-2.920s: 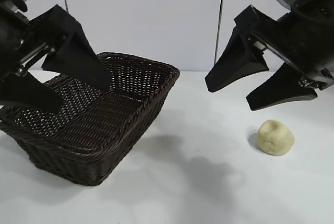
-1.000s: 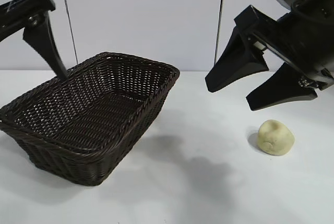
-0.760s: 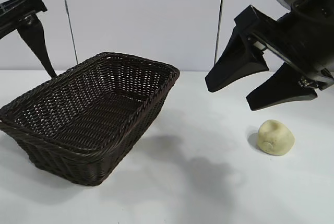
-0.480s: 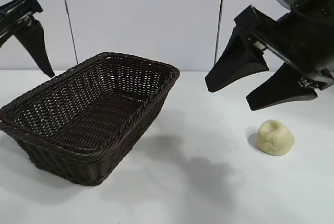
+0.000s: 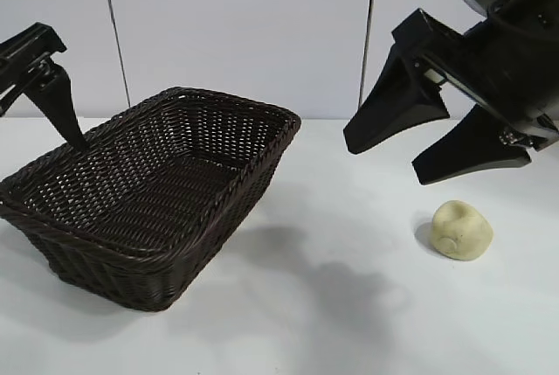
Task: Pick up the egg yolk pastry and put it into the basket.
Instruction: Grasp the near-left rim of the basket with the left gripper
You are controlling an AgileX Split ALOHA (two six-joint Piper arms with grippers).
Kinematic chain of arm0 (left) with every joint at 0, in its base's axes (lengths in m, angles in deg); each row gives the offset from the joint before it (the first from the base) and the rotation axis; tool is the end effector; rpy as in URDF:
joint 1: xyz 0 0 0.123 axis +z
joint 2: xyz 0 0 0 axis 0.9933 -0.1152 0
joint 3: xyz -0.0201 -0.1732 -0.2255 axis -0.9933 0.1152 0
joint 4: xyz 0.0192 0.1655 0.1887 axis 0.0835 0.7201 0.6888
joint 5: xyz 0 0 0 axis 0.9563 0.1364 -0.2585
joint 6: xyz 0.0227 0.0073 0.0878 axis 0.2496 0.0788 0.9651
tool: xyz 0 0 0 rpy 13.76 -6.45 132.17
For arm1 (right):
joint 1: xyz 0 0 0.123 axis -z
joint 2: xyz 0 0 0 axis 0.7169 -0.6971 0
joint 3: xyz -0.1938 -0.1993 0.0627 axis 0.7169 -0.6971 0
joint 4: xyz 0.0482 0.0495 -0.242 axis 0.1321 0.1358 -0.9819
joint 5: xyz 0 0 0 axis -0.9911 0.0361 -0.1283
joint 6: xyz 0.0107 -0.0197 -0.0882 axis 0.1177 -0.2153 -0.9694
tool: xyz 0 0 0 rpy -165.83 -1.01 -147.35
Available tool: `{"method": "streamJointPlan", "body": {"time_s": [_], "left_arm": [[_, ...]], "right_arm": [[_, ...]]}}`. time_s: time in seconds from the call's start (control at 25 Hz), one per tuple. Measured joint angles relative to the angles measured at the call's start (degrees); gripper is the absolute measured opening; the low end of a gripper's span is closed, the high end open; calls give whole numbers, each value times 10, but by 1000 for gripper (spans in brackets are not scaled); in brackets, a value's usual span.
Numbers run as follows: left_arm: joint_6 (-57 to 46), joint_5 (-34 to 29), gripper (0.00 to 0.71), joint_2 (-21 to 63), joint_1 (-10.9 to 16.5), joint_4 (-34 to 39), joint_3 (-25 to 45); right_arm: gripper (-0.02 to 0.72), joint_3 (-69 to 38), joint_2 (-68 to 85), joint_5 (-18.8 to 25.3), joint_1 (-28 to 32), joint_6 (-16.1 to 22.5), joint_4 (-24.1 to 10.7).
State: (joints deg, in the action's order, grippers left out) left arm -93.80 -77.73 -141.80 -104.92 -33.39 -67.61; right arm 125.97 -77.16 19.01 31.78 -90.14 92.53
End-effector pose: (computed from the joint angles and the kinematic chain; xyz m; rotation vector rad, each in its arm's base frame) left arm 0.2391 -0.1067 0.2169 -1.1341 2.6460 -0.5703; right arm 0.2503 0.1079 0.2330 -0.3522 2.5591 0.7874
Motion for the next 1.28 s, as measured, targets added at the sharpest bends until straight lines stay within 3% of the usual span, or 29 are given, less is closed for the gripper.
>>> {"method": "streamJointPlan", "body": {"time_s": [0.24, 0.68, 0.8, 0.92, 1.04, 1.08, 1.28], "left_arm": [[-14, 36, 659, -69, -39, -2, 0], [-19, 85, 644, -146, -41, 7, 0], [-21, 85, 514, -146, -41, 7, 0], [-21, 83, 286, -146, -41, 7, 0], [-40, 83, 132, -145, -41, 4, 0], [-49, 87, 98, -142, -41, 4, -1], [-58, 77, 96, -137, -41, 8, -1]], "right_arm": [[581, 0, 0, 0, 0, 0, 0], [581, 0, 0, 0, 0, 0, 0], [581, 0, 0, 0, 0, 0, 0], [581, 0, 0, 1, 0, 0, 0], [581, 0, 0, 2, 0, 0, 0], [581, 0, 0, 2, 0, 0, 0], [581, 0, 0, 2, 0, 0, 0]]}}
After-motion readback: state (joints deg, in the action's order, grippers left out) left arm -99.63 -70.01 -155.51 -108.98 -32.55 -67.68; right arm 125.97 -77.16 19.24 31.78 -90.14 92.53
